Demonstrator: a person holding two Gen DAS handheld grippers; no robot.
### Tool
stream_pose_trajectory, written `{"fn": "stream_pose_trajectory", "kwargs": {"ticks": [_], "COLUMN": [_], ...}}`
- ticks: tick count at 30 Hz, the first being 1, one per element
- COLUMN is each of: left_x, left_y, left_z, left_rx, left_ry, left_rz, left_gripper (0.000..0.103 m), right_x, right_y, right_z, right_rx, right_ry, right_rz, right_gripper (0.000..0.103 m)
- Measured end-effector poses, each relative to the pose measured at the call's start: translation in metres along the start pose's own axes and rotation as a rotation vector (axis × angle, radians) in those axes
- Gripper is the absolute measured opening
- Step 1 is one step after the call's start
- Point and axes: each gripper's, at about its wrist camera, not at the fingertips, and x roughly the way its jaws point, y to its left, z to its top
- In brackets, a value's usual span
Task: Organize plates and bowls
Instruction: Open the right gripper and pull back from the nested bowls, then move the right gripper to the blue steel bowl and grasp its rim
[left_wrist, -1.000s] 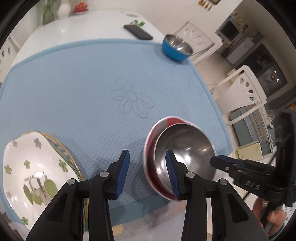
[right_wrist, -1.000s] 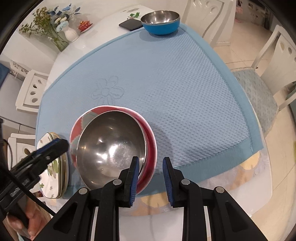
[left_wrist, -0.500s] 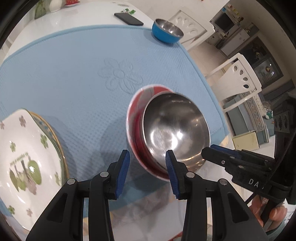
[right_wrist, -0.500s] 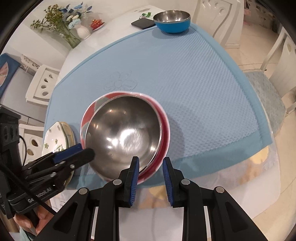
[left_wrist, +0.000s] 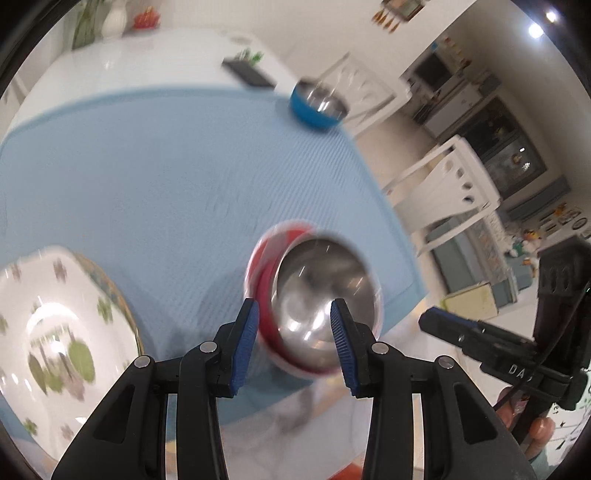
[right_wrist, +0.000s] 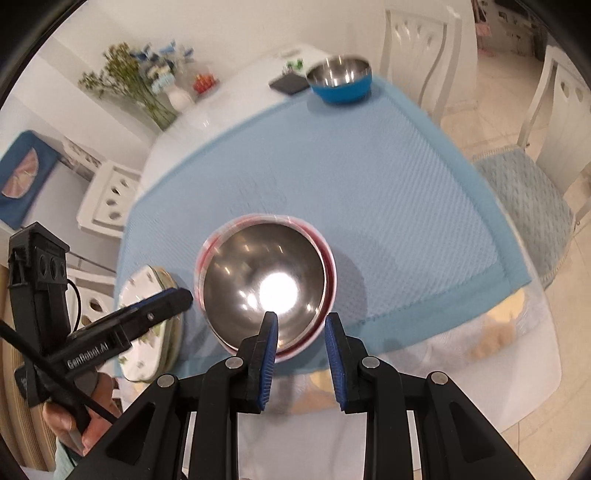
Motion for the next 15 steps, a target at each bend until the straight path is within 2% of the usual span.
{"fn": "stream_pose_trajectory", "kwargs": {"ticks": [2, 6, 7, 9, 10, 12, 15], "left_x": [-0.011, -0.031, -0.035, -0.04, -0.041, -0.039, -0.018], "left_y": [-0.01, -0.03, -0.035, -0.043, -0.046, -0.051, -0.058], "left_z": [0.017, 0.056, 0.068, 0.094, 0.107, 0.134, 0.18], "left_rx": [0.027, 0.082, 0.092, 0.105, 0.106, 0.094, 0.06], "left_ry": [-0.049, -0.129, -0.147, -0.179, -0.196, -0.225, -0.222], "left_rz": [-0.011, 0.02, 0.028, 0.033, 0.035, 0.034, 0.004], "left_gripper": [0.037, 0.039, 0.04, 0.054, 0.057, 0.06, 0.06], "right_x": [-0.015, -0.045, -0.048, -0.052, -0.054, -0.057, -0.058], "right_y": [0.002, 0.003, 0.003, -0.002, -0.008, -0.018, -0.035], "right_z": [0.007, 0.037, 0.047, 0.074, 0.086, 0.114, 0.153], "right_rx": [-0.011, -0.04, -0.043, -0.037, -0.032, -0.016, -0.001], "right_ry": [-0.046, -0.149, -0.162, -0.185, -0.201, -0.237, -0.249], "right_rz": [0.009, 0.041, 0.051, 0.087, 0.104, 0.125, 0.121], "right_gripper": [0.025, 0.027, 0.03, 0.044, 0.053, 0.053, 0.053]}}
